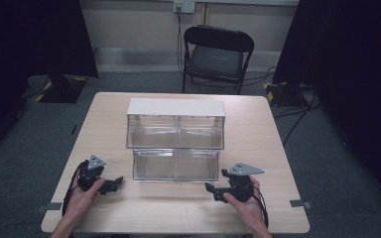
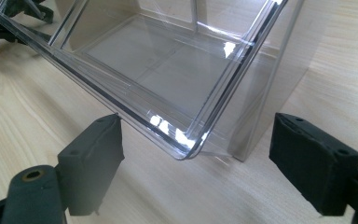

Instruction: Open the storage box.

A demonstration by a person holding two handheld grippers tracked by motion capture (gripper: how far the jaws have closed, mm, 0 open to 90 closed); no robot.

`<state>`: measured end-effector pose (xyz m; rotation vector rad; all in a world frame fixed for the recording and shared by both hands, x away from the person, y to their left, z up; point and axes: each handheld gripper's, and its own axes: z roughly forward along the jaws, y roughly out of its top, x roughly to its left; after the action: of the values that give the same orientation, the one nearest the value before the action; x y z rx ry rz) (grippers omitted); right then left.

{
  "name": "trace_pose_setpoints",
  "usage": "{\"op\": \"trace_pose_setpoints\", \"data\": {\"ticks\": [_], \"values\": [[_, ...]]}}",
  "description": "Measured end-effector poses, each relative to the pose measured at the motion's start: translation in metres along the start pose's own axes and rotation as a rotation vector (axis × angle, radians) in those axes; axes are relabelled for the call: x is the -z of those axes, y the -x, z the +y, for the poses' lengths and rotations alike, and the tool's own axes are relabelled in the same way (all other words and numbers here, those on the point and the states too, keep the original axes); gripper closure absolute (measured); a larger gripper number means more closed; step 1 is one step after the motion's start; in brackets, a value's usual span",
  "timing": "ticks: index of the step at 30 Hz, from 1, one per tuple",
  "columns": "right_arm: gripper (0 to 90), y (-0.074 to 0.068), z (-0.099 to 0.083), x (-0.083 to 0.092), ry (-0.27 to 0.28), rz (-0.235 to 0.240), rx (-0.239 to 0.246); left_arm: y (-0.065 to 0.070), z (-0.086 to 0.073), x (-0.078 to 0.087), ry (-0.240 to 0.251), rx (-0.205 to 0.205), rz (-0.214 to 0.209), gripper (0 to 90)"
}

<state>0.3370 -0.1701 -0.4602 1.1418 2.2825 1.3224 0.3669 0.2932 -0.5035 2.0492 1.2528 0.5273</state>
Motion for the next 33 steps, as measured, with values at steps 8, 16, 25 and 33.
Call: {"op": "trace_pose_setpoints", "data": {"ticks": [8,16,25,33], "values": [[17.2,-0.0004,0.0003,0.0014,0.006,0.006,-0.001,0.0001,0.0,0.0,0.0,0.001,0.0,0.3],[17.2,-0.0026,0.0017,0.0042,0.02,0.011,0.004,0.0003,-0.0001,-0.0001,0.0,0.005,-0.001,0.3],[17.5,-0.0042,0.003,0.0071,0.035,0.012,0.014,0.0001,0.0,0.0,0.0,0.001,0.0,0.3],[17.9,-0.0044,0.0035,0.0087,0.046,0.013,0.02,0.0006,-0.0002,-0.0001,0.001,0.008,-0.002,0.3]]}}
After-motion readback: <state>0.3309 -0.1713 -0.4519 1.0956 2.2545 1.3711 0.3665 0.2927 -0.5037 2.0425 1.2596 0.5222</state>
